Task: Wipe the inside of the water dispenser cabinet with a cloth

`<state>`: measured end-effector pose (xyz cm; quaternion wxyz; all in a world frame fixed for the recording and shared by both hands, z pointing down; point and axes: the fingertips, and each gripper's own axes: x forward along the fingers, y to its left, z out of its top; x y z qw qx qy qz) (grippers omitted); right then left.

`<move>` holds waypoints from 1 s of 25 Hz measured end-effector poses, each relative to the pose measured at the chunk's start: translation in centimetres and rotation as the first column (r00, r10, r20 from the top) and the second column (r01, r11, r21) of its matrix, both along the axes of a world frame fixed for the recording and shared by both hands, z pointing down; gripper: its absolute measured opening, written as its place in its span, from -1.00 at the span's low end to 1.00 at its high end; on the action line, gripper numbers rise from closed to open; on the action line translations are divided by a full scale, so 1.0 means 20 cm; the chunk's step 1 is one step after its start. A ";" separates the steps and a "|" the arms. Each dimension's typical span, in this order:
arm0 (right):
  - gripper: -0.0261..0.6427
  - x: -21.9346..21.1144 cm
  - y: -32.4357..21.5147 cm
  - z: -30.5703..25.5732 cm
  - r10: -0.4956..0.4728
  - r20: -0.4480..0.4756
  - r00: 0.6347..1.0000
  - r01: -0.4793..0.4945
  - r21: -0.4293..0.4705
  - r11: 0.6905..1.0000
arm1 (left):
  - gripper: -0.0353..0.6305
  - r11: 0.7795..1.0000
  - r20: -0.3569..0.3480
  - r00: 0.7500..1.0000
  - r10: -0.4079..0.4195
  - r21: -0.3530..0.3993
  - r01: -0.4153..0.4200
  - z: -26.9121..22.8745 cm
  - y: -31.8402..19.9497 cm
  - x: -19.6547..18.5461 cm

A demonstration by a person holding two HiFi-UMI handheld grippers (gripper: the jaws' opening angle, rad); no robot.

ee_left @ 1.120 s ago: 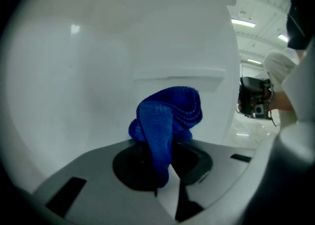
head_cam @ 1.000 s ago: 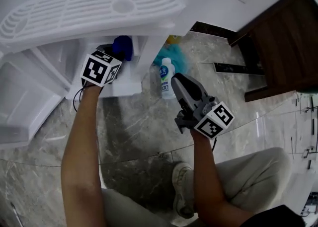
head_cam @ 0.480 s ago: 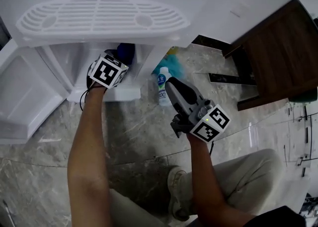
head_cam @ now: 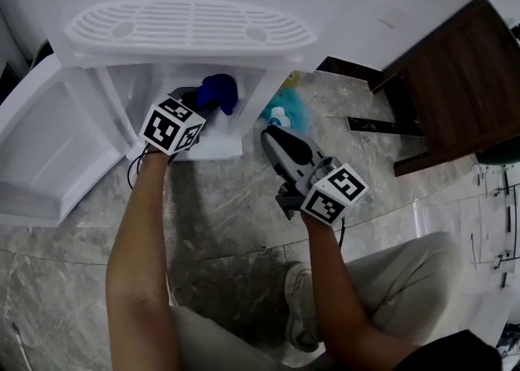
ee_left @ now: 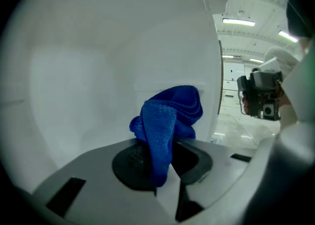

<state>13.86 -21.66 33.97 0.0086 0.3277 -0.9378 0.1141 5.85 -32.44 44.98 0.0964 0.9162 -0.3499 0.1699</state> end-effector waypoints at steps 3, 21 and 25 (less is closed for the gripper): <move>-0.77 -0.03 0.00 0.01 0.031 0.014 0.999 -0.031 -0.011 0.999 | -0.68 1.000 -0.004 1.000 0.019 0.002 -0.019 -0.03 0.08 -0.02; 0.05 -0.76 0.14 0.01 -0.039 0.079 0.996 0.042 -0.048 0.998 | -0.68 0.993 0.103 0.991 0.091 0.066 -0.098 -0.31 0.70 -0.39; 0.05 -0.92 0.24 0.02 -0.111 0.107 0.988 0.121 -0.096 0.988 | -0.68 0.988 0.141 0.985 0.104 0.096 -0.118 -0.39 0.82 -0.45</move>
